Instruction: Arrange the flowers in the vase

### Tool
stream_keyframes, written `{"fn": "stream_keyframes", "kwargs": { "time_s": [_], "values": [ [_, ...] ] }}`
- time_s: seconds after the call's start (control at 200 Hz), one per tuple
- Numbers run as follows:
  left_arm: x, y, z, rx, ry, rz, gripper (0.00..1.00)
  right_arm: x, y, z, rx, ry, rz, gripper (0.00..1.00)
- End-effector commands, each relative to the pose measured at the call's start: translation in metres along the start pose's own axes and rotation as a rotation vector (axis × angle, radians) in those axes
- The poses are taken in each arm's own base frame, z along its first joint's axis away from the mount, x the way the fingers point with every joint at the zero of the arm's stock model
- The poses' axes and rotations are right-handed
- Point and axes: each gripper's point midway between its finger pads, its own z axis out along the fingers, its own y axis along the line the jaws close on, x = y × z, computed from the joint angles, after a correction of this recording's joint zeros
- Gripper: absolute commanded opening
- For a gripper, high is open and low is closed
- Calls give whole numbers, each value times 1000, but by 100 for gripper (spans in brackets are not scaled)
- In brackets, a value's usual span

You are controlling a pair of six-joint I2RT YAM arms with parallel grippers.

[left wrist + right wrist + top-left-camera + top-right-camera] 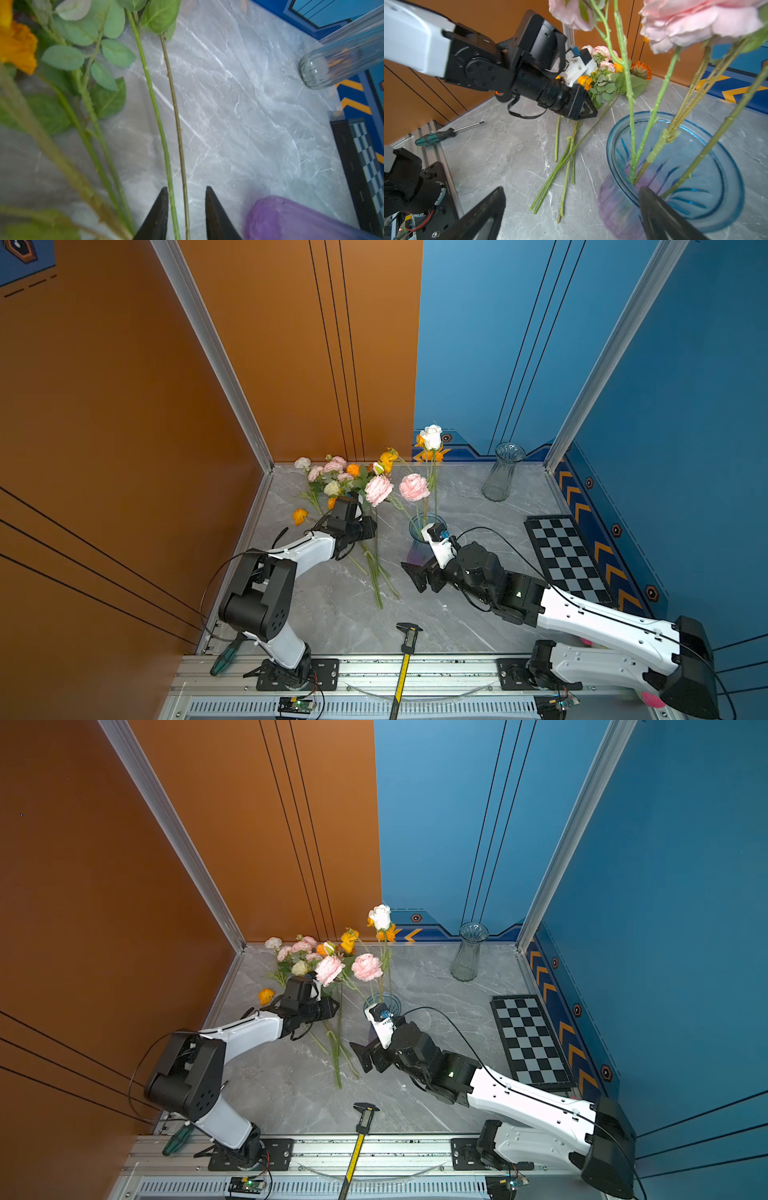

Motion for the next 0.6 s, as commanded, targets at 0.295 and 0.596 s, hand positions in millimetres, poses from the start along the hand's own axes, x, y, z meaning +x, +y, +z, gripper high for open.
{"fn": "stream_keyframes", "kwargs": {
  "time_s": [0.295, 0.596],
  "values": [
    [-33, -8, 37, 51, -16, -29, 28, -22, -2, -8, 39, -53, 8, 100],
    [-26, 4, 48, -6, 13, -40, 28, -28, -22, -30, 97, -75, -7, 100]
  ]
}}
